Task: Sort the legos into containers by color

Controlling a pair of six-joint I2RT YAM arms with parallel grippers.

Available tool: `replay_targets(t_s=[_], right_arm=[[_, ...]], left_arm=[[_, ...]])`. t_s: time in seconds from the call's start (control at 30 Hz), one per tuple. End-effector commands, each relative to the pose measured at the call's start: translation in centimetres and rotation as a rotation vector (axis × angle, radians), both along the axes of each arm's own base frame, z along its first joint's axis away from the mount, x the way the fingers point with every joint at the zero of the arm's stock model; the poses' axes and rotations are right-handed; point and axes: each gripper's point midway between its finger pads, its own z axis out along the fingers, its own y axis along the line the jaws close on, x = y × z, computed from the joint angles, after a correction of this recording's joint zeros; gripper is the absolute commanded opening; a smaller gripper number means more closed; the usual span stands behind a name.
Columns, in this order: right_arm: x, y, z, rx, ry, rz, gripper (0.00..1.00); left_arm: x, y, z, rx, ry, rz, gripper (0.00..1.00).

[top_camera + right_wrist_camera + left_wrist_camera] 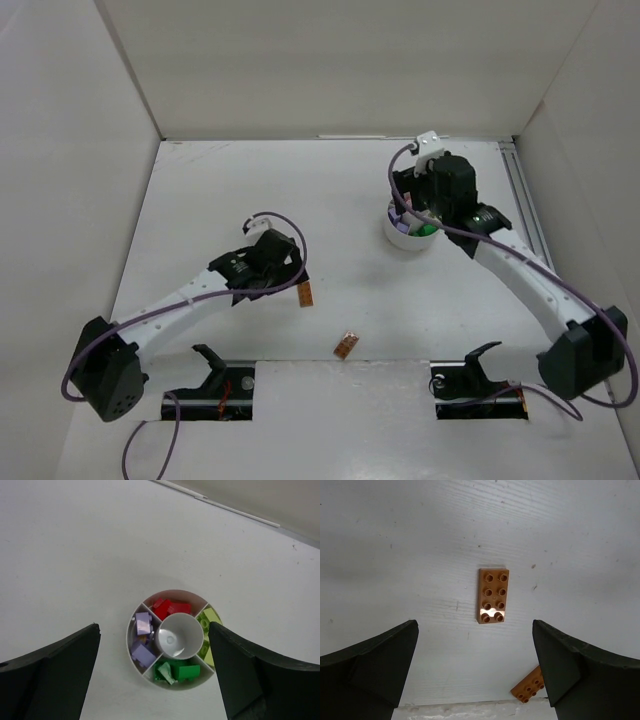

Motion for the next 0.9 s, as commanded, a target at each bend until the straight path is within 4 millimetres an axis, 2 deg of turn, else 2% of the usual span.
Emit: replay_targets(t_s=[0.0, 0.03, 0.1, 0.17, 0.23, 0.33, 0.37, 0.43, 0.47, 0.5, 0.57, 0.73, 0.87], right_arm=[[-2.8, -0.9, 1.7, 0.094, -0.047, -0.042, 0.94], [-3.5, -1.1, 1.8, 0.11, -0.052, -0.046, 0.95], [-4.5, -1.6, 1.9, 0.125, -0.062, -0.049, 0.95], [-6.1, -2.2, 1.6, 0.122, -0.066, -0.051, 0.95], [-7.3, -3.1, 1.4, 0.12, -0.057, -0.069, 0.95], [-8.2, -4.2, 1.4, 0.104, -0.057, -0.104, 0.95], [-8.8, -4.5, 1.6, 0.104, -0.057, -0.104, 0.95], [-9.2, -4.9, 1.9, 0.104, -0.068, -0.115, 0.95], [-9.4, -5.0, 1.6, 0.103, -0.065, -0.115, 0.95], [-9.7, -5.1, 1.6, 0.106, -0.07, -0.115, 0.95], [-10.0, -5.3, 1.2, 0.11, -0.062, -0.118, 0.95], [-10.5, -6.0, 0.9, 0.096, -0.057, -0.143, 0.95], [-10.6, -6.0, 1.2, 0.1, -0.065, -0.142, 0.95]], left_arm=[[0.1, -1.4, -1.1, 0.004, 0.014, -0.027, 0.96], [0.1, -1.8, -1.2, 0.01, 0.02, -0.036, 0.96], [0.5, -2.7, -1.7, -0.018, 0.024, -0.009, 0.89], [0.6, -3.3, -2.6, -0.014, 0.05, 0.008, 0.88], [0.9, -3.4, -3.4, -0.009, 0.076, 0.058, 0.83], [1.5, -3.7, -3.3, 0.021, 0.062, 0.101, 0.79], [1.4, -3.9, -3.9, 0.034, 0.079, 0.118, 0.76], [1.3, -3.5, -4.5, 0.081, 0.099, 0.151, 0.75], [1.6, -4.0, -4.1, 0.084, 0.095, 0.158, 0.75], [1.5, -4.2, -4.9, 0.105, 0.114, 0.176, 0.72], [2.0, -4.7, -4.8, 0.122, 0.106, 0.192, 0.7], [1.6, -4.0, -7.0, 0.222, 0.175, 0.218, 0.65], [1.2, -3.5, -7.6, 0.243, 0.198, 0.239, 0.6]])
